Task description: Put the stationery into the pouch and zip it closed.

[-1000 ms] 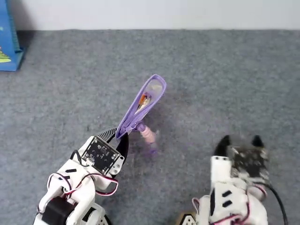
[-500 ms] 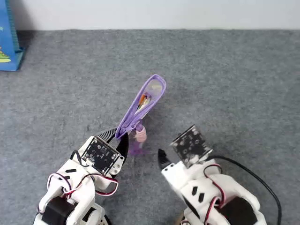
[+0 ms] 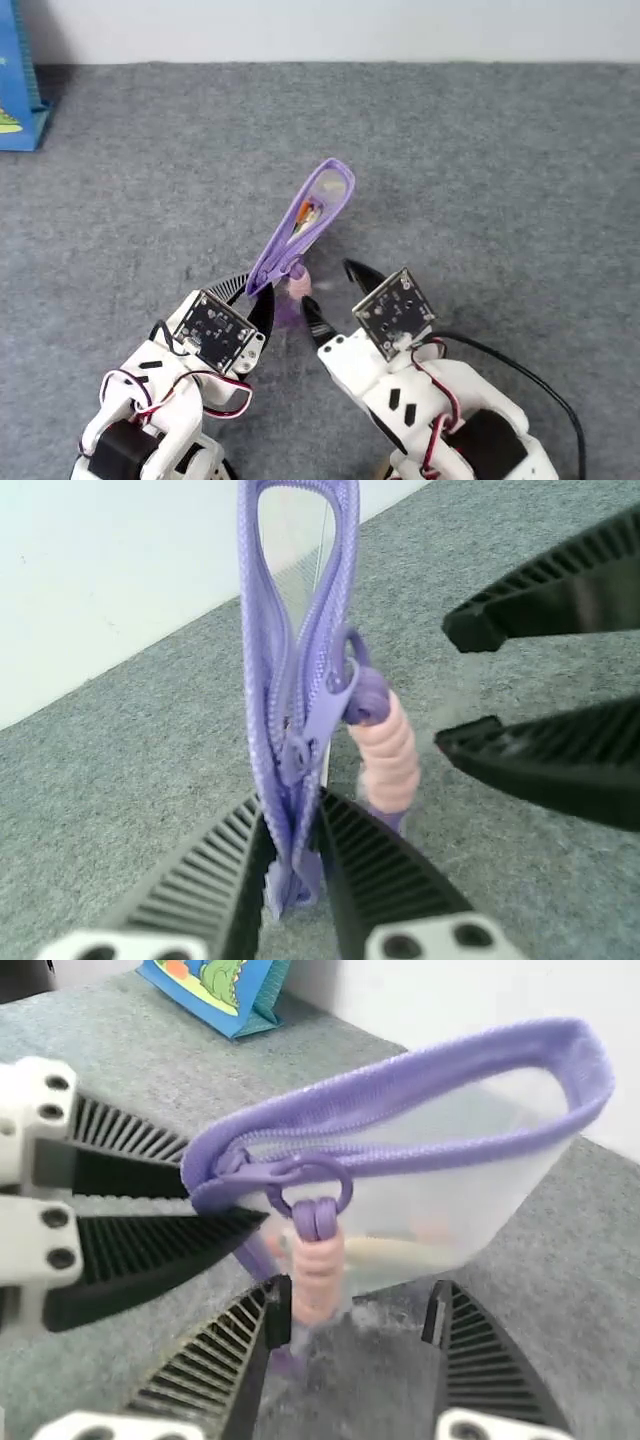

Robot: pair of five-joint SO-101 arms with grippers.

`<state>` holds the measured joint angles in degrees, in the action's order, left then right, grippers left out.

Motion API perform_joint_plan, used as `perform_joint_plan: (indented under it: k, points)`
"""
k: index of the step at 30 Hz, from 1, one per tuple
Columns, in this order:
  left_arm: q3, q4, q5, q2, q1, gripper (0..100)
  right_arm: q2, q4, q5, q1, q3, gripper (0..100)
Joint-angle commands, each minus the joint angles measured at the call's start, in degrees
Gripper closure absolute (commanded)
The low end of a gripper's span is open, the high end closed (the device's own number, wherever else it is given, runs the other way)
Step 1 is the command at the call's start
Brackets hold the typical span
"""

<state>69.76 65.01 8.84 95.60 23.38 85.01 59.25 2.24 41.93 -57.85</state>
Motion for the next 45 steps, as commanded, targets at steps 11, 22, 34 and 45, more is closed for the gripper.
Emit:
perform_joint_plan:
  k: [11, 22, 34, 45]
  points:
    - [-1.54, -0.62, -0.62, 0.09, -0.7, 99, -11.82, -9.36, -0.97, 3.03, 0.26, 77.4]
    - [-1.45, -0.44, -0.62, 0.09, -0.7, 99, -9.1, -11.91, 0.79, -0.04, 0.53, 98.3]
    - [-1.36, -0.35, -0.62, 0.09, -0.7, 99, -6.29, -13.85, 6.77, -17.54, 0.53, 99.1]
    - [-1.36, -0.35, -0.7, 0.09, -0.7, 99, -6.46, -21.85, 8.35, -25.01, 0.53, 99.1]
